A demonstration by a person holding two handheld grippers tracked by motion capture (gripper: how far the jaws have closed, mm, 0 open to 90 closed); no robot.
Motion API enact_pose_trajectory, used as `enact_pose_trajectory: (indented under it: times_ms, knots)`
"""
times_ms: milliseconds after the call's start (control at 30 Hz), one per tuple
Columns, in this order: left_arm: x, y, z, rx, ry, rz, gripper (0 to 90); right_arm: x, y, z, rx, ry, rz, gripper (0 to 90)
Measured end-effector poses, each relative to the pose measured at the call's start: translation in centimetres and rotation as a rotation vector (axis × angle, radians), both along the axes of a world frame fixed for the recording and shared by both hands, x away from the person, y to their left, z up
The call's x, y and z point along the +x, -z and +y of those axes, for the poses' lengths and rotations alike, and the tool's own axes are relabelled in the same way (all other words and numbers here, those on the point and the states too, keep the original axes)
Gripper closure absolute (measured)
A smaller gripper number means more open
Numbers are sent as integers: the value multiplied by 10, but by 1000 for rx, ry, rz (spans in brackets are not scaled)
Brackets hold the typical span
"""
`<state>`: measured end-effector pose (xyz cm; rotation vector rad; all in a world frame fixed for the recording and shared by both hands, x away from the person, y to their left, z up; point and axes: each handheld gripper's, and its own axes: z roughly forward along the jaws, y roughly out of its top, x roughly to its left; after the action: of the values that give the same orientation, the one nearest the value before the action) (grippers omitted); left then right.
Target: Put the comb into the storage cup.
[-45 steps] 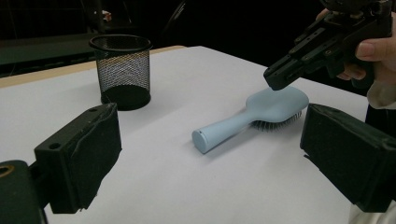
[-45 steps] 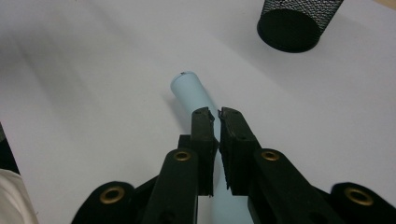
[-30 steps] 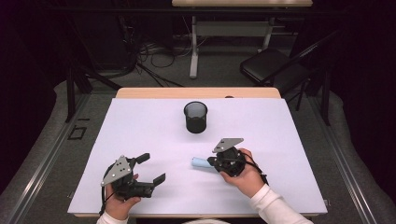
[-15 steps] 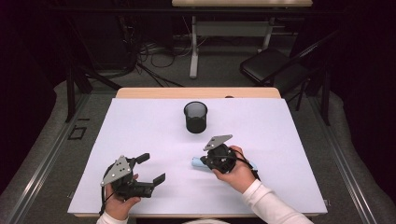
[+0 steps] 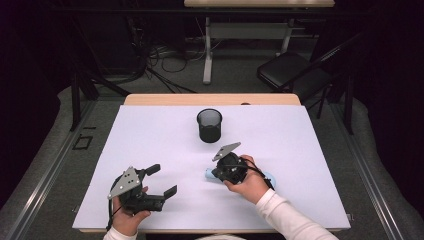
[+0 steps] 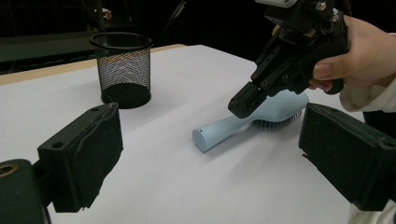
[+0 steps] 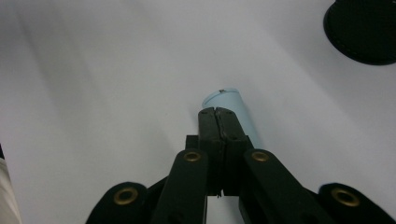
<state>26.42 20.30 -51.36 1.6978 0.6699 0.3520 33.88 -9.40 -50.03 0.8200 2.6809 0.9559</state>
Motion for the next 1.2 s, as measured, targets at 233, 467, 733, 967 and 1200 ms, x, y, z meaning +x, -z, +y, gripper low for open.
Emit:
enact_pose_trajectory:
  times_ms: [233, 467, 733, 967, 1200]
  knots:
    - [0, 0, 1, 1, -4, 2, 65, 2, 4, 11, -43, -34, 29, 900]
    - [0, 0, 0, 2, -4, 2, 66, 5, 7, 15, -38, -27, 36, 900]
    - [0, 0, 0, 1, -6, 2, 67, 7, 9, 17, -43, -11, 47, 900]
    - [1, 0, 1, 2, -5, 5, 67, 15, 6, 14, -7, 41, 24, 900]
    - [1, 0, 0, -1, -5, 5, 67, 28, 14, 19, -49, 107, 18, 900]
